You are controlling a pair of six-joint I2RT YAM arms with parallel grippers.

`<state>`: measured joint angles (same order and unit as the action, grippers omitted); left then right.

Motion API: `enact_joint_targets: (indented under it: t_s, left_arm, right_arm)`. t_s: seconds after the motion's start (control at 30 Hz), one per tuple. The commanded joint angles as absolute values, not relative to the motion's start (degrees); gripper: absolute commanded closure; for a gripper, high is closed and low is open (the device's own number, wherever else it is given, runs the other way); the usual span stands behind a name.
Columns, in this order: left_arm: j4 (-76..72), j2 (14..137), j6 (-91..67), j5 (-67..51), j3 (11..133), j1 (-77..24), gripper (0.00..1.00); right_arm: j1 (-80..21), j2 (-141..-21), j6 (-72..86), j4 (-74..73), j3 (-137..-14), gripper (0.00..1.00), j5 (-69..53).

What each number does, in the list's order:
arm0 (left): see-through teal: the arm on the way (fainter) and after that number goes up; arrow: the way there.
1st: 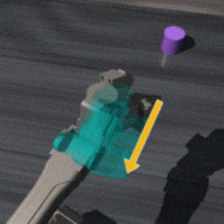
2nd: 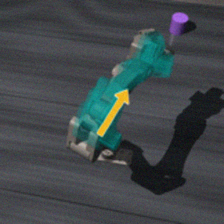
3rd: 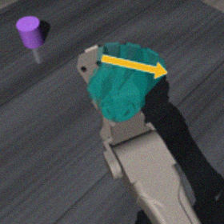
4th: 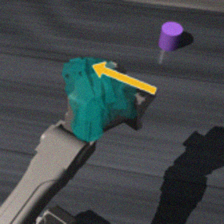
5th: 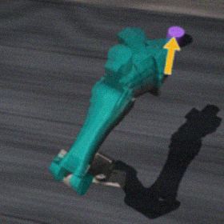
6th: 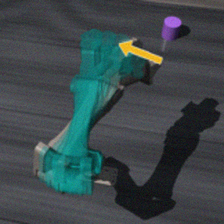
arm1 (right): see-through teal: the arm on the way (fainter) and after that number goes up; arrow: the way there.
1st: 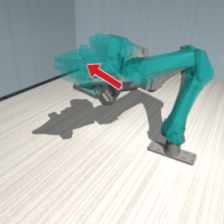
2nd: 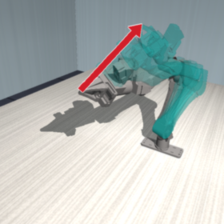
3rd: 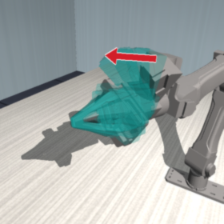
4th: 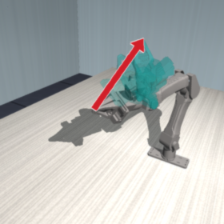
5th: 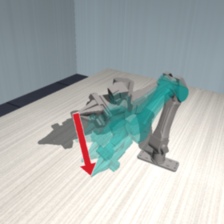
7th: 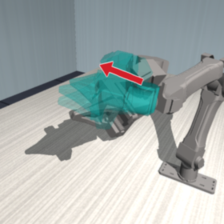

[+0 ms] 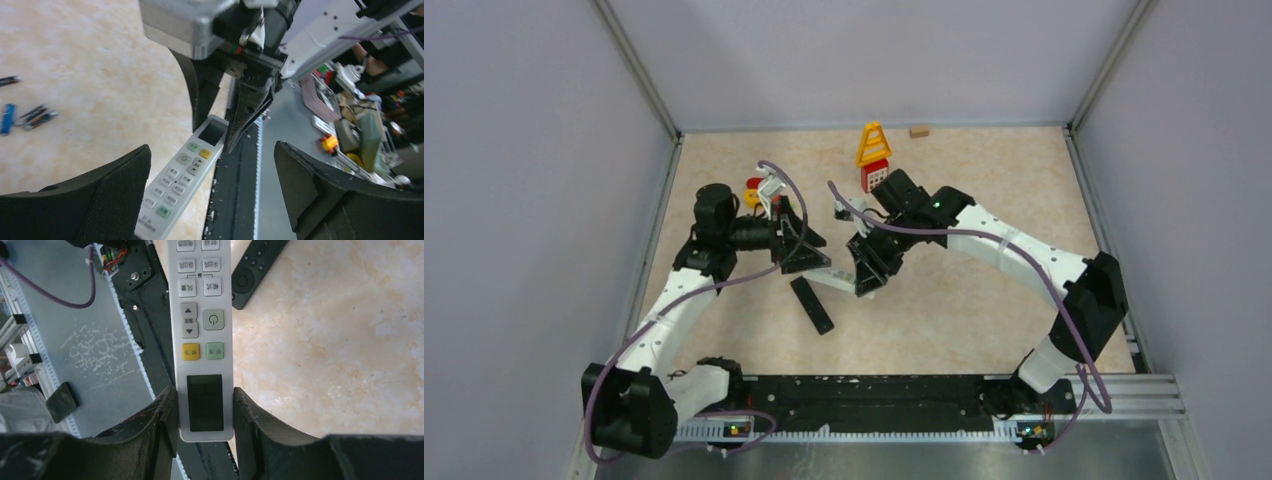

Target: Load the batteries into the remote control

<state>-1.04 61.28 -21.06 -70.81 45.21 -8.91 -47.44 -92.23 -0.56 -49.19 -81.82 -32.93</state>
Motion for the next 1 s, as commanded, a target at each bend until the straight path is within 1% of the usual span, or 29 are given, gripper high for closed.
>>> enact_joint_targets:
  t_s: [0.0, 0.07, 0.13, 0.37, 0.5, 0.7, 0.8, 0.97]
  left_arm:
    - [-0.45, 63.35, -20.08, -77.35, 47.31, -13.50, 0.06]
    - [-0.27, 64.00, -20.13, -78.53, 47.71, -15.00, 0.07]
    - [2.98, 63.72, -17.94, -78.61, 47.45, -15.59, 0.06]
    - [5.85, 61.88, -14.12, -79.97, 44.81, -15.82, 0.06]
    - [9.80, 62.80, -10.67, -81.19, 45.50, -15.91, 0.11]
    - [17.97, 64.28, -4.40, -81.79, 47.54, -15.91, 0.28]
    - [19.54, 64.72, -3.72, -81.39, 48.10, -15.91, 0.35]
    - [19.95, 64.95, -3.64, -81.34, 48.63, -15.91, 0.50]
  right_arm:
    - [-47.37, -88.73, -4.85, -52.78, -87.18, 0.98, -37.47]
    - [-47.34, -88.61, -5.76, -53.73, -88.09, 0.98, -38.08]
    - [-47.32, -88.65, -6.57, -54.59, -88.93, 0.99, -38.46]
    - [-47.29, -89.66, -9.20, -58.08, -93.16, 0.99, -40.59]
    - [-47.30, -90.40, -11.19, -60.63, -94.61, 0.99, -41.82]
    - [-47.38, -90.48, -11.72, -60.80, -94.39, 0.99, -42.22]
    - [-47.37, -90.51, -11.84, -60.83, -94.48, 0.99, -42.32]
    - [-47.43, -90.74, -11.78, -60.85, -94.49, 0.99, -42.58]
